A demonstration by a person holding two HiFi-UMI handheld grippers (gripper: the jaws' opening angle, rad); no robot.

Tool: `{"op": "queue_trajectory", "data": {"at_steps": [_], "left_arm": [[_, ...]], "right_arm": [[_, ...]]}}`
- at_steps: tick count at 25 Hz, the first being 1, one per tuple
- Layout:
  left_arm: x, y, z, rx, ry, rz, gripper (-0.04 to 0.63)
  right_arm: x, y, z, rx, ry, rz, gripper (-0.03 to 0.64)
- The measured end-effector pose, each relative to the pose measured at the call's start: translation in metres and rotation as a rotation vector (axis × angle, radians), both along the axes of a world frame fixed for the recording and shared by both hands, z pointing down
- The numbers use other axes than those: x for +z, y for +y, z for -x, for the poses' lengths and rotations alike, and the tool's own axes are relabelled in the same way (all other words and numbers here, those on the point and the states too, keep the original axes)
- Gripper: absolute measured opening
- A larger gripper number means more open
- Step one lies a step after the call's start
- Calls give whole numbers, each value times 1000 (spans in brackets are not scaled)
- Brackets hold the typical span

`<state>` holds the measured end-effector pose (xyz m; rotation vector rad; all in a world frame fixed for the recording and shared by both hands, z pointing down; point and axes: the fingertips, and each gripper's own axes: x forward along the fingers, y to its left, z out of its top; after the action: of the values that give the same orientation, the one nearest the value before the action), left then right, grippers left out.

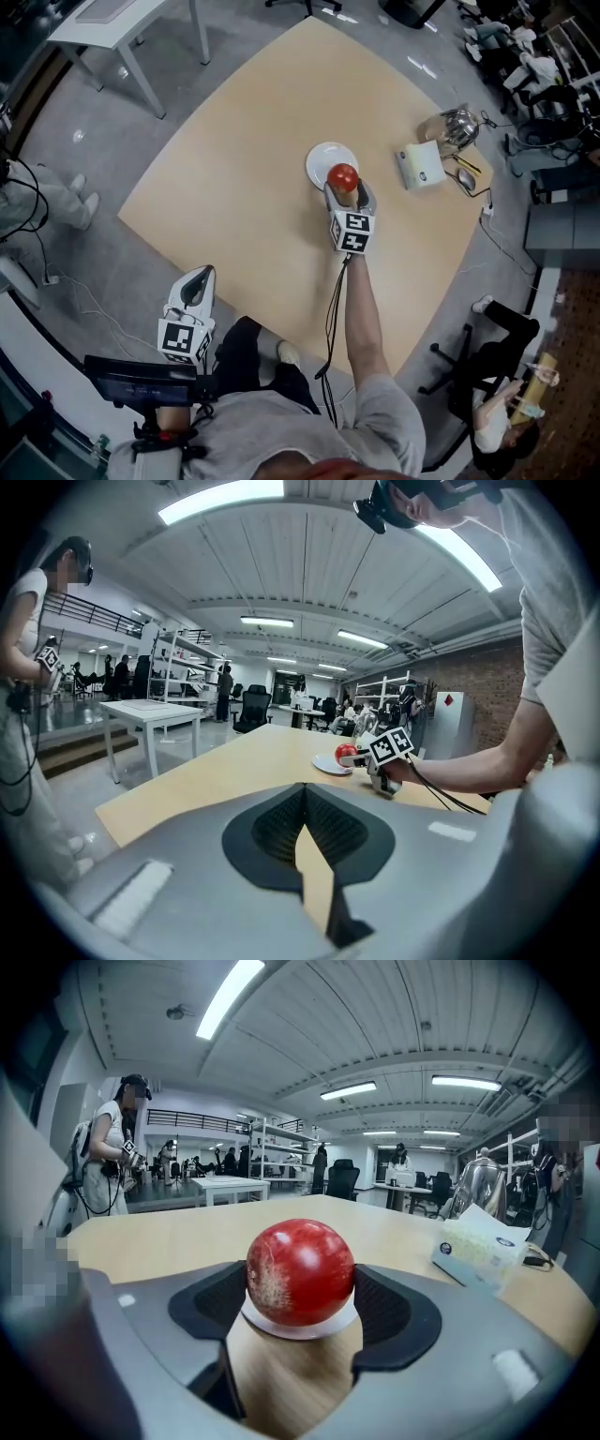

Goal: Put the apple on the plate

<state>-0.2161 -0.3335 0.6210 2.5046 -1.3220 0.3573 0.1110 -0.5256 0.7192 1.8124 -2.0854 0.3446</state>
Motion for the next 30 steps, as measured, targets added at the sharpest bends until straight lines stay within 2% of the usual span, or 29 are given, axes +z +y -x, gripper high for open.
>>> {"op": "queue_trajectory", "data": {"at_steps": [20,30], "left_arm": [[-3,1,3,-15,-8,-5,18],[-7,-2,2,-8,-6,-22,18]], "right_arm": [[29,-12,-5,37,-31,77,370],[21,-11,-3,36,-52,47,382]]}}
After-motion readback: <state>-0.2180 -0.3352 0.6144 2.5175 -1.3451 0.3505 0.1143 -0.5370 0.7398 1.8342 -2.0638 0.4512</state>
